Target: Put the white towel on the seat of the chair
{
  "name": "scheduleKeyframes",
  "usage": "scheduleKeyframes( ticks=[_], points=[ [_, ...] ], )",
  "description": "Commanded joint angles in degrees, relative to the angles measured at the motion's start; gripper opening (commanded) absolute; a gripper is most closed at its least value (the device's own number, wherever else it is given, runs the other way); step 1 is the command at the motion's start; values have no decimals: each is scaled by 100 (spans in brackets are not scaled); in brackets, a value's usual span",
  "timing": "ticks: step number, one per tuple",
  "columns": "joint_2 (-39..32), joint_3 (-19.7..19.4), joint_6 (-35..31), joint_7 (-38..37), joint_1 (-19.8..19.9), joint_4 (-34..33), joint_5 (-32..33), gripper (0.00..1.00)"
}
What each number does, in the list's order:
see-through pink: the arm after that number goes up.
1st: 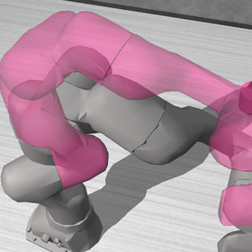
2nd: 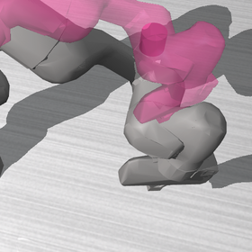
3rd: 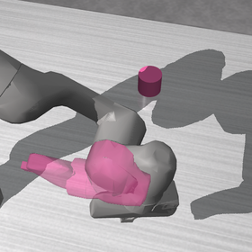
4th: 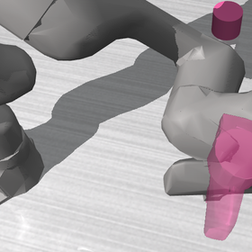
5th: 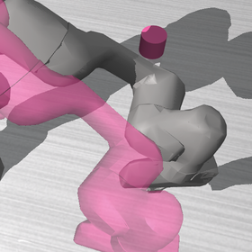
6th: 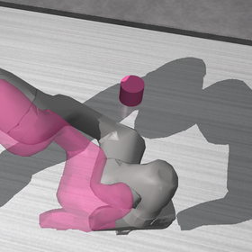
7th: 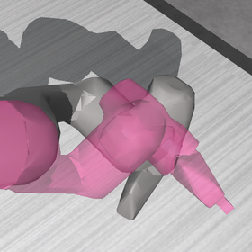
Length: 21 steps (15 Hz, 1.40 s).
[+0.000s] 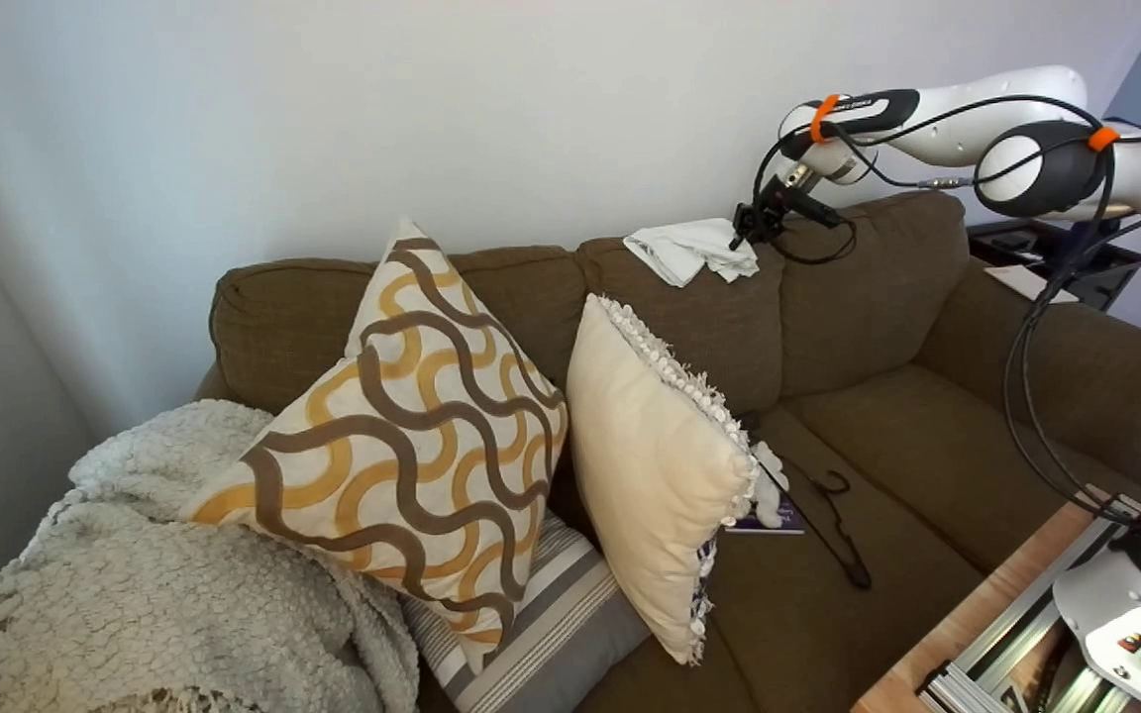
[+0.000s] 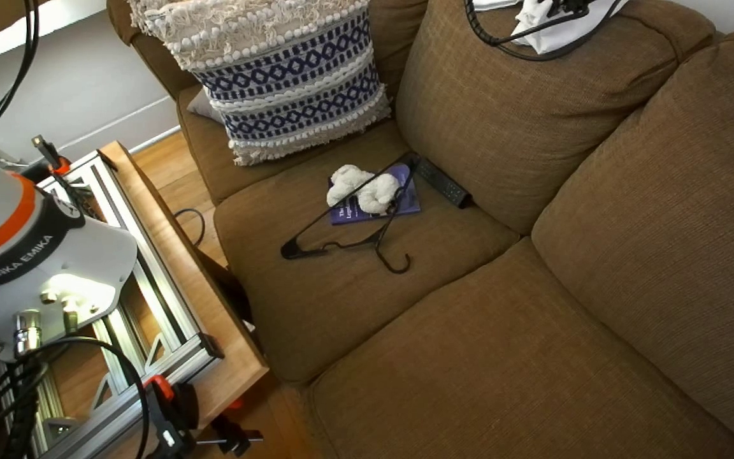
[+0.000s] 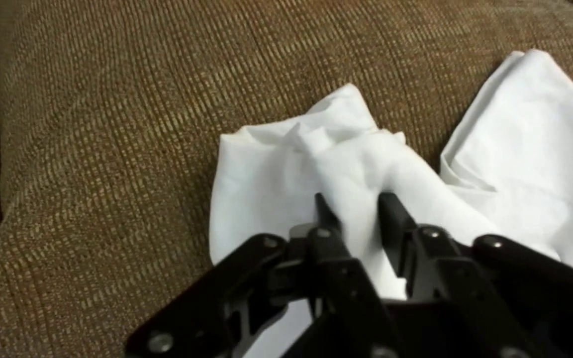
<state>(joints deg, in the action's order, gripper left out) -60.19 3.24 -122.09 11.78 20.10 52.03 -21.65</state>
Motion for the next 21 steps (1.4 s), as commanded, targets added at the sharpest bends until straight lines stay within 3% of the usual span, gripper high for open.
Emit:
scheduleKeyframes(
  ticks=[1, 5, 10, 12, 16, 21],
  points=[
    [-24, -195, 277, -247, -19, -130, 163, 1],
    [275, -288, 327, -150, -19, 204, 195, 2],
    [1554, -376, 99, 267, -149, 1538, 365, 2],
    [2010, -524, 134, -17, -309, 1986, 557, 2],
    [2946, -1044, 317, -1301, -808, 3002, 1104, 2],
    [3998, -1293, 654, -2806, -1122, 4330, 1434, 2]
  ],
)
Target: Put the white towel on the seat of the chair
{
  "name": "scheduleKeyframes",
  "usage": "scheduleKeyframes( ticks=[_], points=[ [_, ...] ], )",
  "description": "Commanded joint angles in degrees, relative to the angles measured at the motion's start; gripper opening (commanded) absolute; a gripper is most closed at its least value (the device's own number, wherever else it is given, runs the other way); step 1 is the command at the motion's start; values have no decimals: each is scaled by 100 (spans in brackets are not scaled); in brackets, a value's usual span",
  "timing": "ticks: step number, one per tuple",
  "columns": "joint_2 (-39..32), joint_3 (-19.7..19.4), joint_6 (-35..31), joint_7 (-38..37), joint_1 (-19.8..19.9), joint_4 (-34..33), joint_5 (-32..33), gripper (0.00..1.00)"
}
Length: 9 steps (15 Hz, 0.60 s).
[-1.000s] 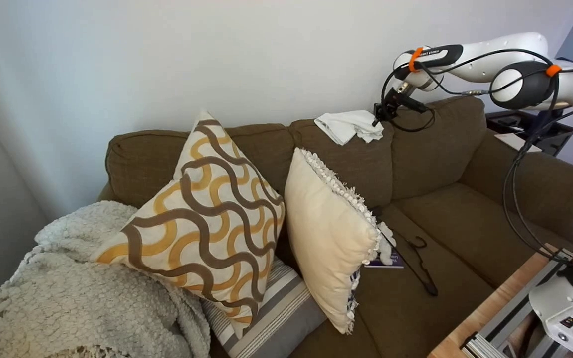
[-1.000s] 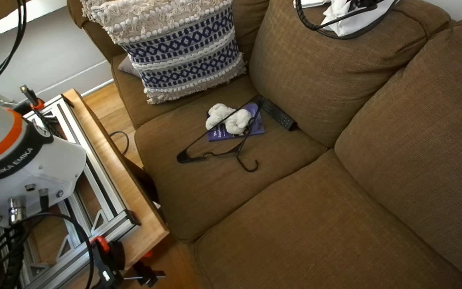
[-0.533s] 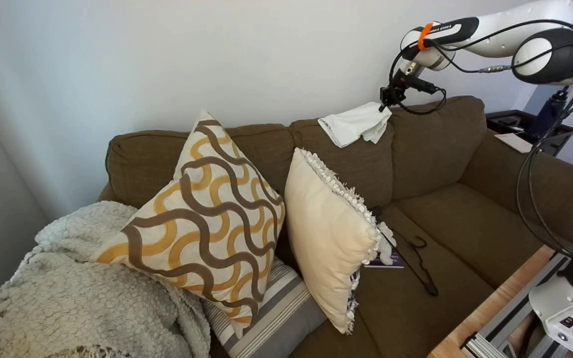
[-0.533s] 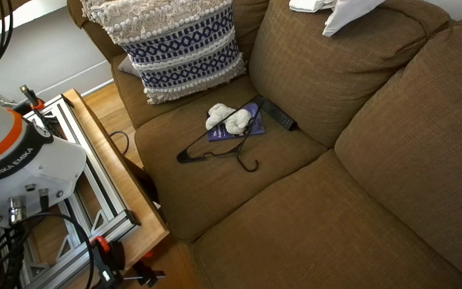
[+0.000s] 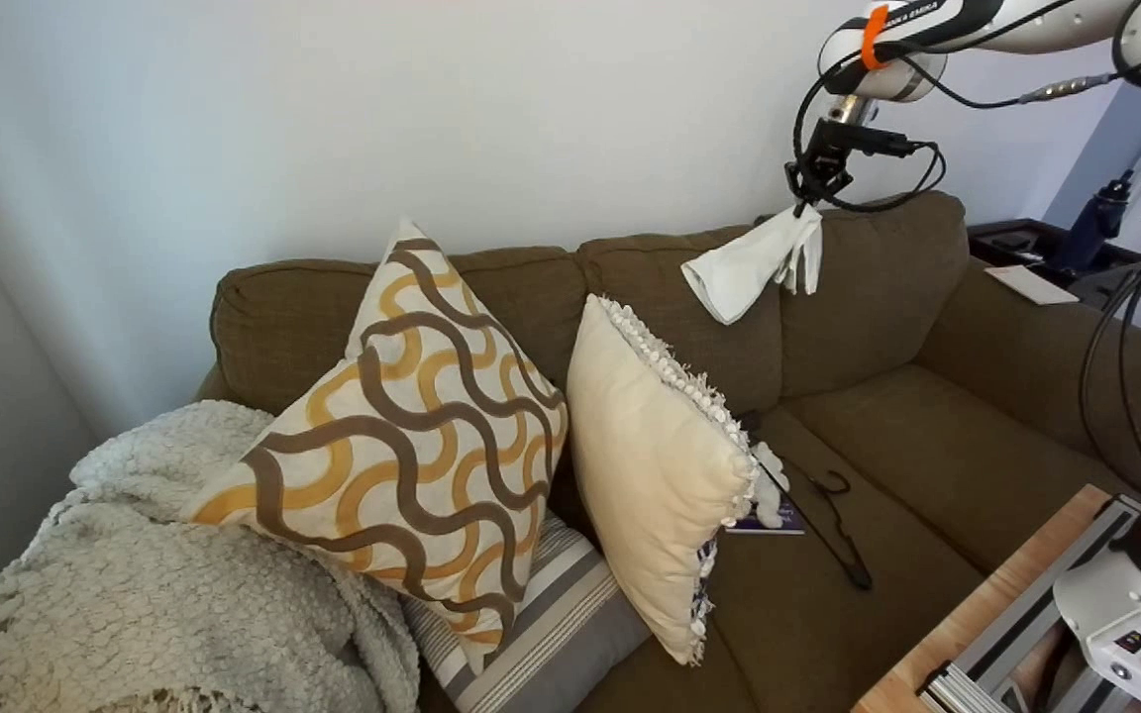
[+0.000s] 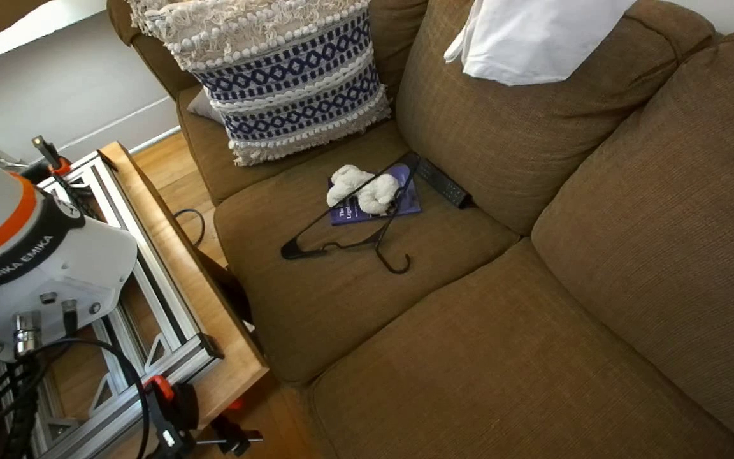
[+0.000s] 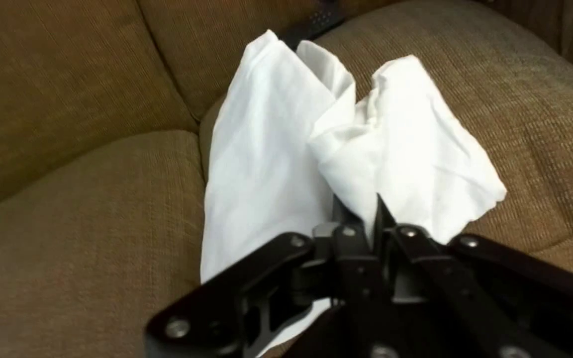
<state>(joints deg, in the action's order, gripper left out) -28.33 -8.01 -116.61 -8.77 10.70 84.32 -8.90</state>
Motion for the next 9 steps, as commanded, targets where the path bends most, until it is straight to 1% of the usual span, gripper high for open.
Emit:
scheduleKeyframes(
  ticks=[1, 3, 4, 6, 9],
  points=[
    [1021, -199, 152, -1018, -219, 1395, 144, 2],
    [1415, -224, 151, -1509, -245, 1974, -21, 2],
    [808, -146, 207, -1084, -164, 1136, 37, 9],
    [1126, -165, 205, -1345, -194, 1598, 33, 9],
    [1273, -170, 203, -1429, -201, 1787, 33, 9]
  ],
)
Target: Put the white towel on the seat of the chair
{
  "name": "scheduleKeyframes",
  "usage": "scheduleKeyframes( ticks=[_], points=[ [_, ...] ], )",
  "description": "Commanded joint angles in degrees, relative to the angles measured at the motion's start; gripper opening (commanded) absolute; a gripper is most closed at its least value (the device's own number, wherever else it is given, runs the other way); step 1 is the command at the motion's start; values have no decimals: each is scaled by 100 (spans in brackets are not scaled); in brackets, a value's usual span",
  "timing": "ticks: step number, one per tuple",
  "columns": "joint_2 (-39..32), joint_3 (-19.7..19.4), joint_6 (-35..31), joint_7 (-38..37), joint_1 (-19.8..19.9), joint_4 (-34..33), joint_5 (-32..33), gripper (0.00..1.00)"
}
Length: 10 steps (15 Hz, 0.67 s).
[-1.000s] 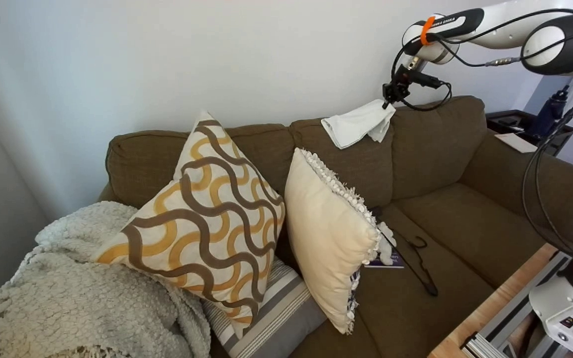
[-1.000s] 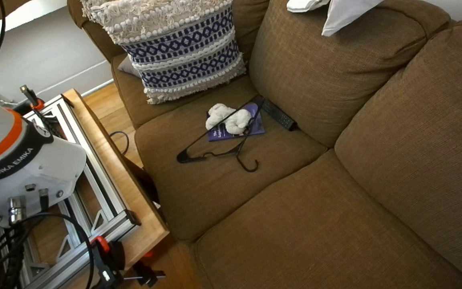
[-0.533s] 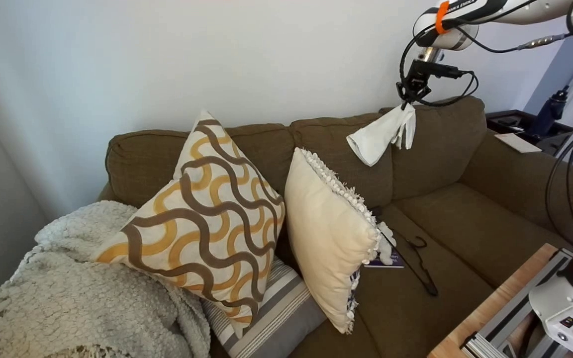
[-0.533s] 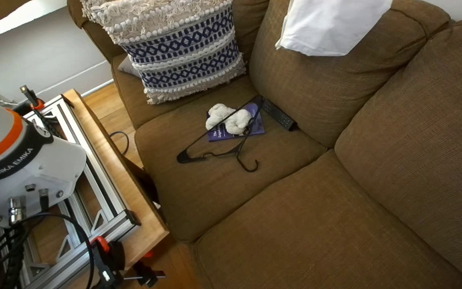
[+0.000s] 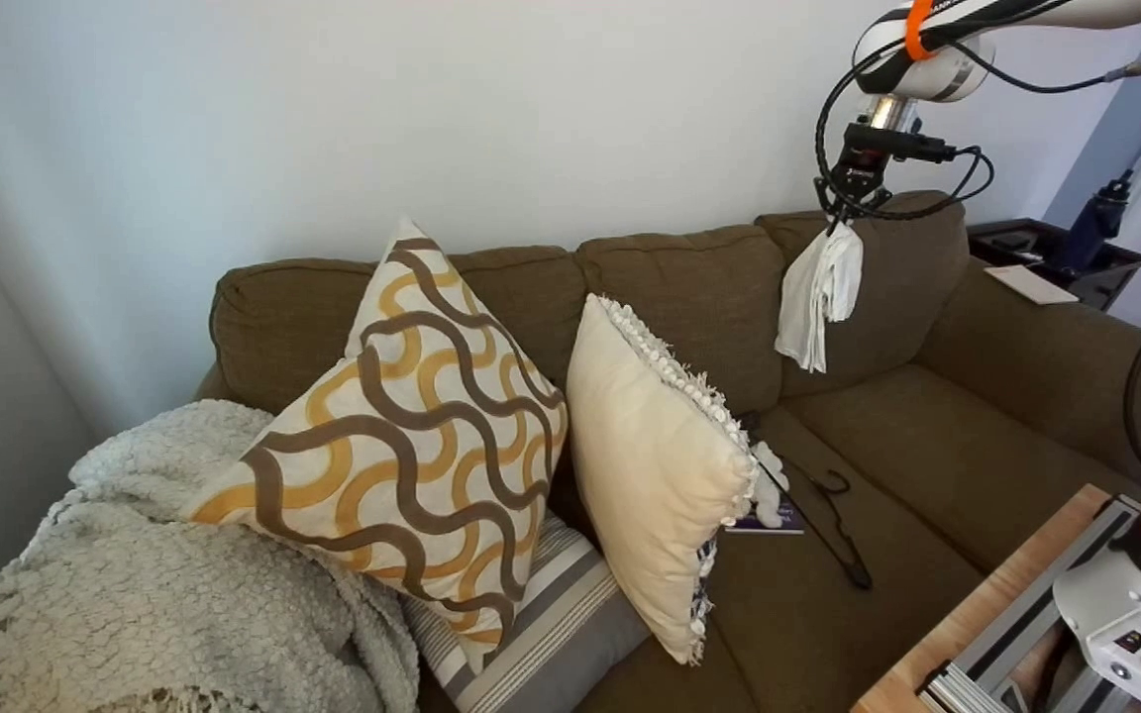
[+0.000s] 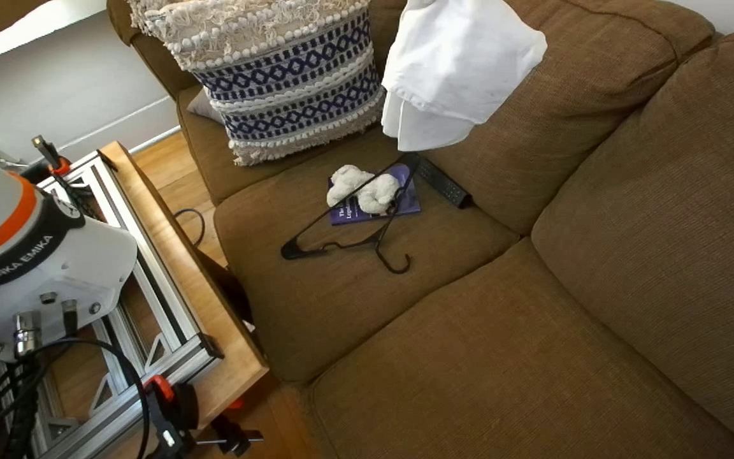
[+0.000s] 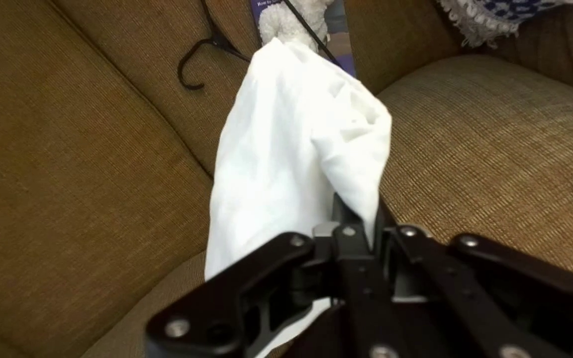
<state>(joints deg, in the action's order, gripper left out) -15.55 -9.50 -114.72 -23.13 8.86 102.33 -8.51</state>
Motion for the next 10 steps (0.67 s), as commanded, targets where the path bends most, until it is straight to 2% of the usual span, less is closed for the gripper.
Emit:
scheduleKeyframes(
  ticks=[1, 6, 10],
  points=[
    [-2, -22, 14, -7, -17, -7, -6, 2],
    [200, -216, 20, -514, -63, 806, 562, 2],
    [368, -503, -204, -1130, 46, 1783, 487, 2]
  ],
)
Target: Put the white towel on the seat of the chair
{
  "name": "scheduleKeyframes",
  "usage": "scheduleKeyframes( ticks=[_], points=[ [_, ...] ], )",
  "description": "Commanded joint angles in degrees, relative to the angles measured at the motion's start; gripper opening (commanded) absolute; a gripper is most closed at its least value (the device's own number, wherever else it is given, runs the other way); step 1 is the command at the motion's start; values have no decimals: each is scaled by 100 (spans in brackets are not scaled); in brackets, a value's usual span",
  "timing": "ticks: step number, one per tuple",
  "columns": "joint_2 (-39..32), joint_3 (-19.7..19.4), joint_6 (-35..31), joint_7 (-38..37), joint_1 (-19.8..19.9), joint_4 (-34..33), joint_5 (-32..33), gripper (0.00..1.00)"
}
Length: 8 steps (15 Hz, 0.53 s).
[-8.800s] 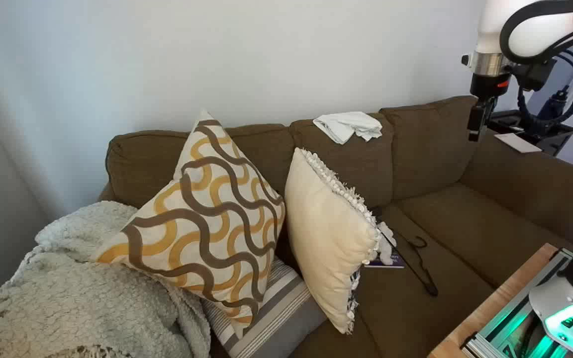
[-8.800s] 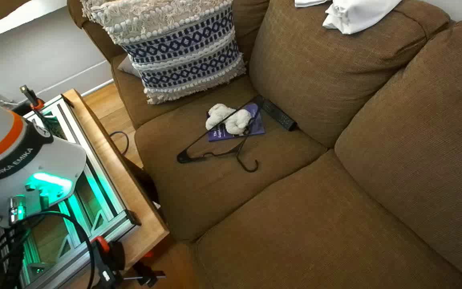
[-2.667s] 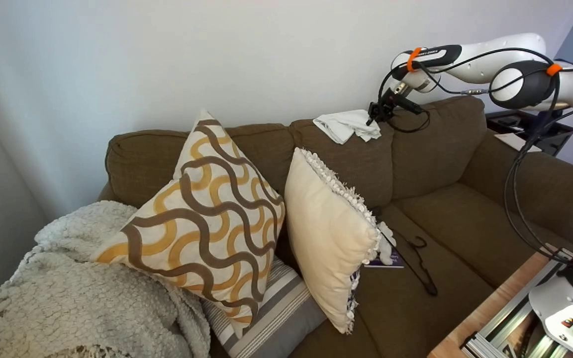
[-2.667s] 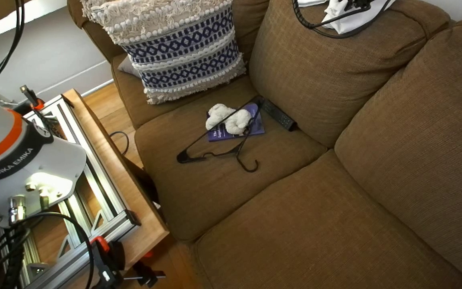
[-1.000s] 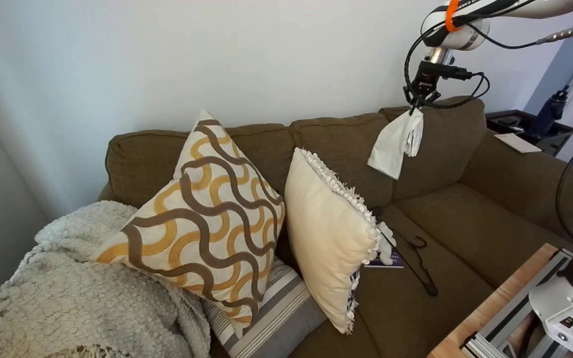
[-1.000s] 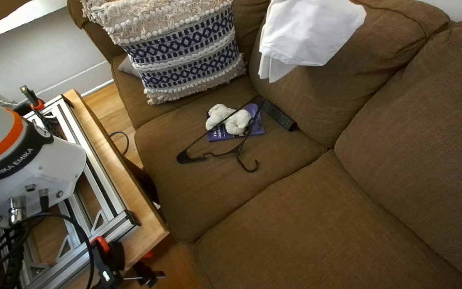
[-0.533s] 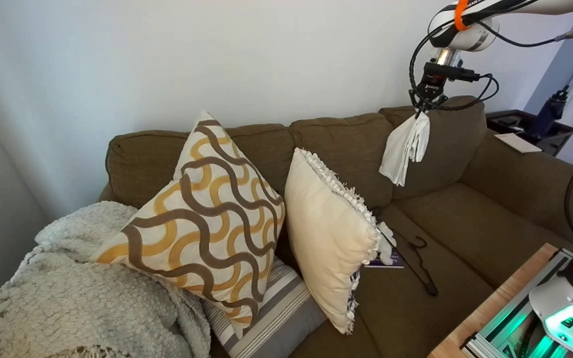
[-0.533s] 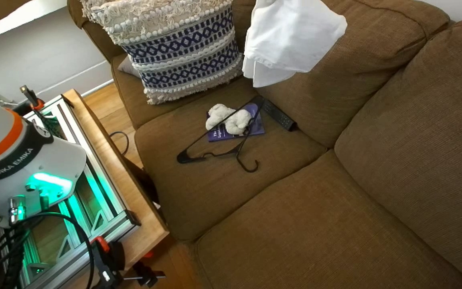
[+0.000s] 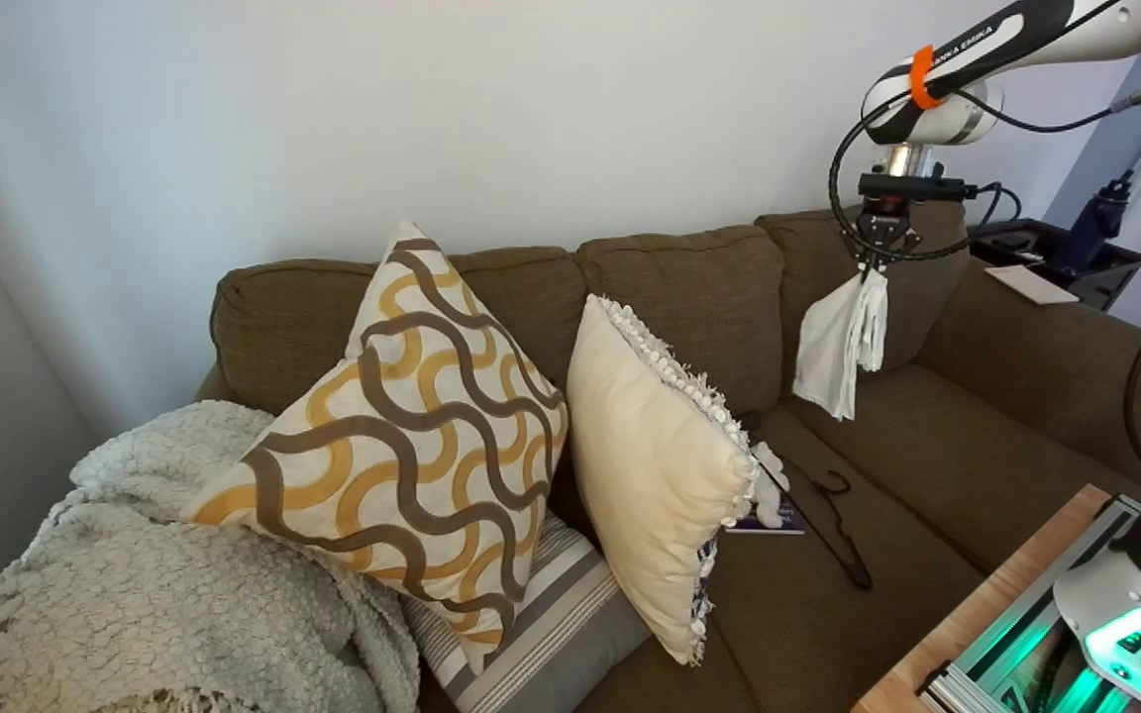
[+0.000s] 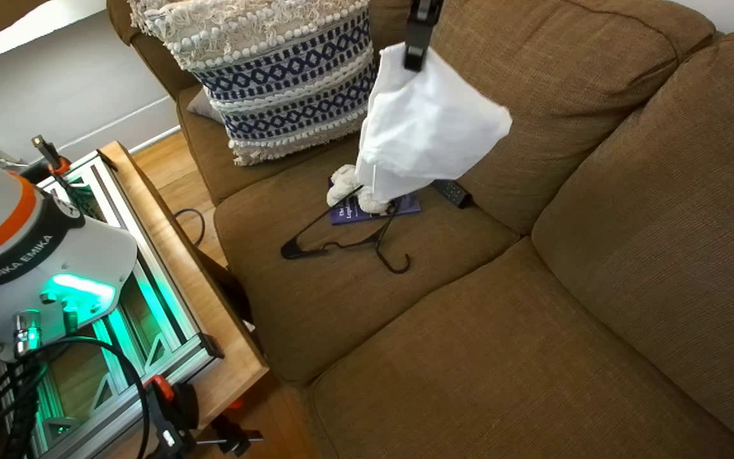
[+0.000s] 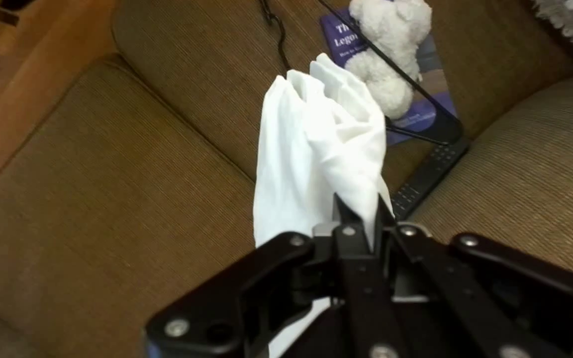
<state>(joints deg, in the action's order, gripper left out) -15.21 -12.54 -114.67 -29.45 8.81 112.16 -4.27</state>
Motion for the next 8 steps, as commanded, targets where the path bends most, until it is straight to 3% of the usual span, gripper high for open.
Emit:
scheduleKeyframes(
  ticks=[1, 4, 8],
  points=[
    [313, -289, -391, -698, 84, 993, 43, 2],
    [228, -558, -1351, -1024, 231, 1583, 67, 2],
    [-191, -884, -2341, -1264, 429, 1862, 77, 2]
  ],
)
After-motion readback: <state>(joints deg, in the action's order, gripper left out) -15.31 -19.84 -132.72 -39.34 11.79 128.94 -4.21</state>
